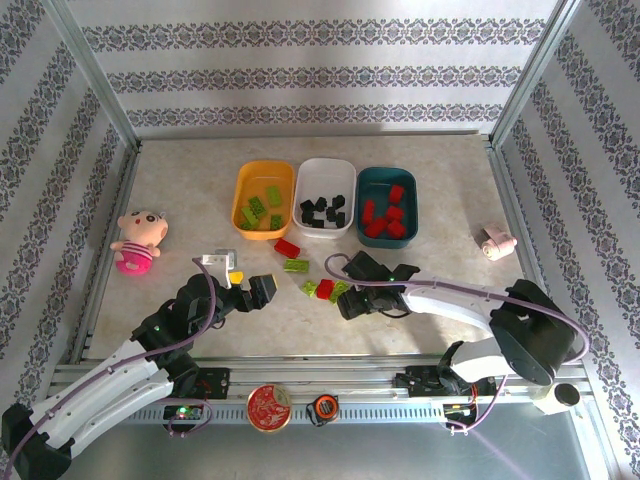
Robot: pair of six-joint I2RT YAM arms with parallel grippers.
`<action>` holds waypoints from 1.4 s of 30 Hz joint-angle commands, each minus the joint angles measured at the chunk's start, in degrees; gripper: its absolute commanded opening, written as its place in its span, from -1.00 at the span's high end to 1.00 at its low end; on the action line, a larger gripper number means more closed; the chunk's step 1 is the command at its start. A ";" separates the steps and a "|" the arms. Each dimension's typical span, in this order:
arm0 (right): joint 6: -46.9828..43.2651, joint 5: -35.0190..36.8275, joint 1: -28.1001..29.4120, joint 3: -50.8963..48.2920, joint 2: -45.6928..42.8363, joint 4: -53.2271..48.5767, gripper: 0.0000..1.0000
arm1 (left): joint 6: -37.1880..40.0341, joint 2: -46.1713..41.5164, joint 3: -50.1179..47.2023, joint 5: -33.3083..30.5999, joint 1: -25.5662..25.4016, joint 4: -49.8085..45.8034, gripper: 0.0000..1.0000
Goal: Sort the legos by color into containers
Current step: Pick up the lego from the bottom-center of the table.
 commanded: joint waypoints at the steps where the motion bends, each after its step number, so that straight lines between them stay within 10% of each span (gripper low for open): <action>1: -0.22 1.26 0.68 1.79 1.92 -0.33 -0.42 | -0.13 -0.09 -0.33 -1.25 0.66 1.32 -0.99; 14: -0.75 1.76 1.25 3.63 8.10 1.20 -0.31 | -1.34 -0.09 -0.69 -0.02 0.74 3.15 -0.99; 27: -0.76 -9.40 1.58 0.10 2.79 4.49 0.27 | 0.31 0.78 0.44 -0.38 0.74 2.60 -0.99; 42: -3.19 -19.16 1.29 12.44 -3.06 3.84 0.32 | 1.44 -1.24 2.54 -5.67 0.74 -3.88 -0.99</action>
